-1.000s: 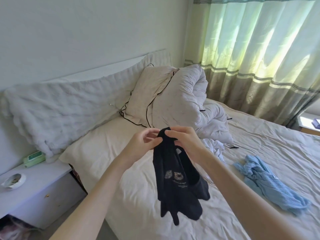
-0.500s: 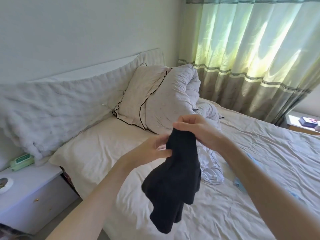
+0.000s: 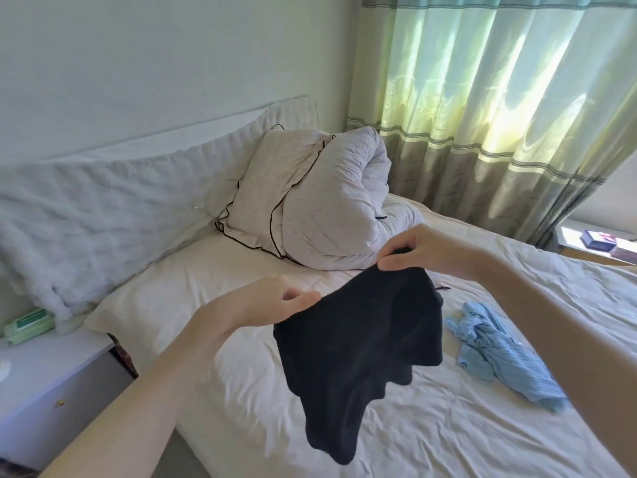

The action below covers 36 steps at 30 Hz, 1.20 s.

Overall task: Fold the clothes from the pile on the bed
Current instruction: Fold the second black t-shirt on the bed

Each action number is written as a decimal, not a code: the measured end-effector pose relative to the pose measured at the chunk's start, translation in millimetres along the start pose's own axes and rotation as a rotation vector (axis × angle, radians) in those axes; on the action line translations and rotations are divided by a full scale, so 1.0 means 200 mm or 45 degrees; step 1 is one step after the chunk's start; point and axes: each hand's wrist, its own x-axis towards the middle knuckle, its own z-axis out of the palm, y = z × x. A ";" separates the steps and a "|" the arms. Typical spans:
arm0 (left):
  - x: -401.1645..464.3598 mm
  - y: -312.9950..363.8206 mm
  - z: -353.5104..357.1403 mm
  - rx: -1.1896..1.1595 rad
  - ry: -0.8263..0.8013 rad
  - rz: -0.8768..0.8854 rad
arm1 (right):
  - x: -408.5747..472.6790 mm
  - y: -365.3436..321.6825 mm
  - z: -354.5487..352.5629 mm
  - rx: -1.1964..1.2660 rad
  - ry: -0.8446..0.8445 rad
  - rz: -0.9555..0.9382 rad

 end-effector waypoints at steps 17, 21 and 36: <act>0.01 -0.13 0.04 0.483 -0.146 -0.430 | 0.00 0.04 0.11 -0.120 -0.020 -0.071; -0.01 -0.18 -0.03 0.309 0.198 -0.476 | 0.00 0.10 0.20 -0.484 0.014 -0.073; -0.03 -0.19 -0.09 -0.415 0.596 -0.502 | 0.07 0.23 0.17 -1.013 0.360 -0.235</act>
